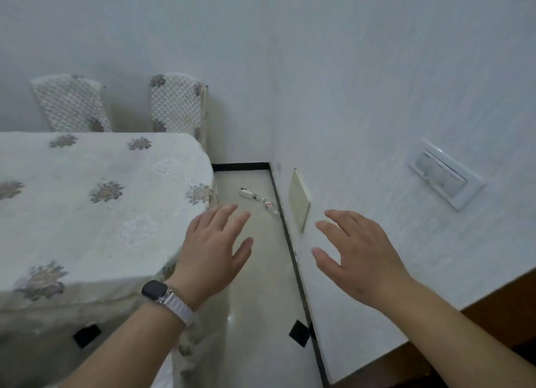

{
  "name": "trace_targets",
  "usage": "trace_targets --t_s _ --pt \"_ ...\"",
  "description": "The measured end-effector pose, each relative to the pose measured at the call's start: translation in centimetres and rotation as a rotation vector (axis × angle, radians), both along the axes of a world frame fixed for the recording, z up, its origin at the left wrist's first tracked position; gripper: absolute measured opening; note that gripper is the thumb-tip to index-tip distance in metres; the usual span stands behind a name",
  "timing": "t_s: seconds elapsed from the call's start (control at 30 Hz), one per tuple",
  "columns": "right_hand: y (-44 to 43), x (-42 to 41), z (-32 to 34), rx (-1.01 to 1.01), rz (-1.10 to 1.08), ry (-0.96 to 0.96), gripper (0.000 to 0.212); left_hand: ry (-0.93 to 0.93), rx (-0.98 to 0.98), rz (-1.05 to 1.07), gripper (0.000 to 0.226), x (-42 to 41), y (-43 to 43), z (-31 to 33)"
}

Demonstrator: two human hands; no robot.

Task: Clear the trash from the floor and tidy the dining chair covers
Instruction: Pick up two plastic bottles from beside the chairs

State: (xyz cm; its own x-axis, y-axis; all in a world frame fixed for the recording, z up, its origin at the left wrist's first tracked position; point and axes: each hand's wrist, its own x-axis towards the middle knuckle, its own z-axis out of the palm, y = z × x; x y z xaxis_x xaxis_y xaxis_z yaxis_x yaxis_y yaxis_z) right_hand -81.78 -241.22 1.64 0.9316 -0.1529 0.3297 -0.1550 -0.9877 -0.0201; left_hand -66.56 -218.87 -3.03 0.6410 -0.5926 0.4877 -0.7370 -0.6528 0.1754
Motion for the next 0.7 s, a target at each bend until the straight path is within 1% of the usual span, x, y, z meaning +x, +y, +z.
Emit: trace_targets --t_s 0.13,0.23,0.37,0.57,0.7 --pt "-1.3 6.2 -0.6 0.011 0.070 0.011 0.049 -0.037 -0.010 0.022 0.046 4.9 -0.6 0.0" --pt "-2.9 11.0 -1.5 0.002 0.123 -0.008 0.049 -0.013 0.010 0.070 0.046 8.6 -1.9 -0.6" --pt "-6.0 18.6 -3.5 0.045 0.205 -0.048 0.048 0.004 0.049 0.096 0.046 14.4 -4.5 -1.9" --pt "-11.8 30.4 -5.1 0.100 0.233 -0.032 0.049 0.073 0.149 0.168 0.046 24.5 -9.8 -2.5" --pt "-15.5 38.5 -4.7 0.125 0.243 -0.057 0.049 0.033 0.212 0.178 0.048 31.0 -13.2 -1.3"
